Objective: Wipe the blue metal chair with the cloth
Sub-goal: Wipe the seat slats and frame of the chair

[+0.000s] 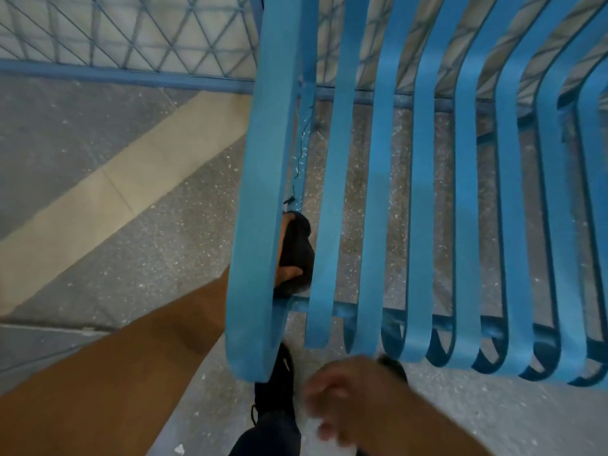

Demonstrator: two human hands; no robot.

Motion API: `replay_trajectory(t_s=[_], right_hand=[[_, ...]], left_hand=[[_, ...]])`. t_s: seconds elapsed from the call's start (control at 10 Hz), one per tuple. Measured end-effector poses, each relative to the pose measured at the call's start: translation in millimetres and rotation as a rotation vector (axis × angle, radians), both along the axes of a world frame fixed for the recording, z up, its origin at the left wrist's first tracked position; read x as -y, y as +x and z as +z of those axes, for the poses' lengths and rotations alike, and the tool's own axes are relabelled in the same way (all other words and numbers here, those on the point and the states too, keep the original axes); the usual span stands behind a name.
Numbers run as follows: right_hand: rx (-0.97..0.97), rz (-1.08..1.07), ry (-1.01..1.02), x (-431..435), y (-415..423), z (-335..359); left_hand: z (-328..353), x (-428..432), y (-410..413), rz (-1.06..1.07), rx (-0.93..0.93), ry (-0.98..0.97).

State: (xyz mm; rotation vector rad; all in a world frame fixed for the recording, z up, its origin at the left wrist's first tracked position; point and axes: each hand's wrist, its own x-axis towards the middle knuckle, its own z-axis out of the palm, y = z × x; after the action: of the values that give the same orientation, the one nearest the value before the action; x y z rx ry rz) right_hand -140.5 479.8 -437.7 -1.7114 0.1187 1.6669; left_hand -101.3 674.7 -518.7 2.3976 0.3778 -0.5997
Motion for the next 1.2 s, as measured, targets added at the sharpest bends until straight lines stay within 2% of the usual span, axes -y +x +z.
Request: replay_trajectory(t_s=[0.1,0.2,0.3,0.4,0.5,0.6,0.7,0.8,0.9,1.0,1.2], right_hand=[[0.192,-0.009,-0.003,14,53,16],[0.893,-0.028,-0.067,4,92,0],[1.361,0.130,-0.025,-13,119,-35],[1.318,0.350,-0.120,-17,139,-63],[1.354,0.377,-0.186,-14,149,-73],[1.398,0.389,-0.240,-16,147,-76],[1.402,0.408,-0.271,-19,146,-76],[1.406,0.413,-0.272,-19,147,-76],[1.389,0.429,-0.272,-20,147,-75],[1.399,0.414,-0.278,-21,147,-73],[1.420,0.384,-0.281,-22,145,-77]], left_hand=[[-33,-1,0,0.136,-0.123,-0.092],[-40,10,10,0.134,-0.181,-0.048],[-45,20,19,0.255,-0.190,-0.070],[-68,21,17,0.321,-0.168,-0.152],[-82,22,13,0.477,-0.133,-0.228],[-60,34,23,0.591,-0.136,-0.194],[-53,36,27,0.561,-0.105,-0.100],[-63,32,21,0.515,-0.092,-0.142],[-72,26,8,0.364,-0.130,-0.133],[-72,25,4,0.319,-0.143,-0.217],[-69,33,21,0.576,-0.158,-0.127]])
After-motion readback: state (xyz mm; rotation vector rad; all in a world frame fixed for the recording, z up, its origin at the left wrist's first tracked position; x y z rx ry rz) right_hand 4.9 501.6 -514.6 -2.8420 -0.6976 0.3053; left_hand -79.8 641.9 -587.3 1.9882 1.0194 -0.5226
